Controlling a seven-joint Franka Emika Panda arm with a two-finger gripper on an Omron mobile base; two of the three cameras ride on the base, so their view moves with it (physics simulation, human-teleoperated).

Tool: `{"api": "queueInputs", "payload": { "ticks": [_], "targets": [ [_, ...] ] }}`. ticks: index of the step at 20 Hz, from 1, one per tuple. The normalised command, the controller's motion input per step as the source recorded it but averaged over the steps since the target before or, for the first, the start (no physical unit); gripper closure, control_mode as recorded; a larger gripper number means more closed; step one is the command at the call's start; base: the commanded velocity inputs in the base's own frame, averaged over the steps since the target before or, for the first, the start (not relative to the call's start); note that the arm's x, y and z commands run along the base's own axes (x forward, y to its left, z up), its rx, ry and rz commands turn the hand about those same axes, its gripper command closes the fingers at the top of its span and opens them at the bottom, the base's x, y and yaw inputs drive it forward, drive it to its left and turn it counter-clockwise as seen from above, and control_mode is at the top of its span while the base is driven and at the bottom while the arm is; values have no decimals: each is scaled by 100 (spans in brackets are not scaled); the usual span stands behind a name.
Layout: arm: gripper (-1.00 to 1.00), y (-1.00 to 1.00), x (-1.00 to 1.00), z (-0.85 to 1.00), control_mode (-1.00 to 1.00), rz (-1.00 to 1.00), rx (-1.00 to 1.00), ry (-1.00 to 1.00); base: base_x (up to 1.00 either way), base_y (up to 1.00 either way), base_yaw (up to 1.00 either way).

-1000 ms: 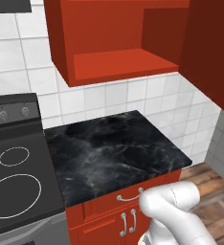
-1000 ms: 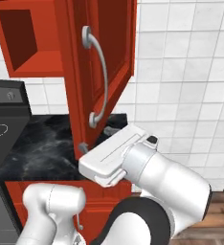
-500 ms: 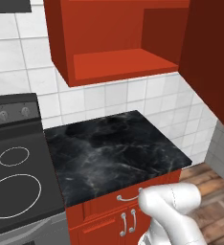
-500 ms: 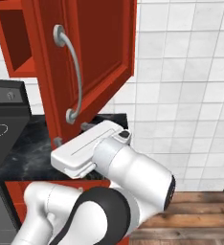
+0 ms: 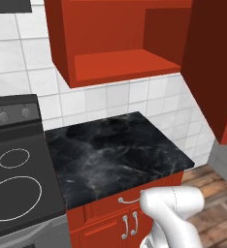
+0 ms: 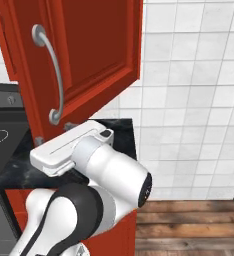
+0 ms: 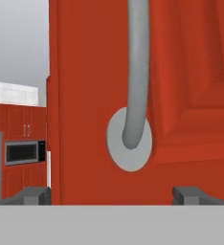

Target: Close all open cabinet doors.

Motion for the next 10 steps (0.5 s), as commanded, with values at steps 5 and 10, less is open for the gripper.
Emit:
{"api": "queueInputs", "payload": {
  "ticks": [5, 10],
  "targets": [
    [-100, 24, 48, 0, -100, 2, 0, 0, 0, 0, 0],
    [-100, 14, 40, 0, -100, 4, 1, 0, 0, 0, 0]
  ]
}}
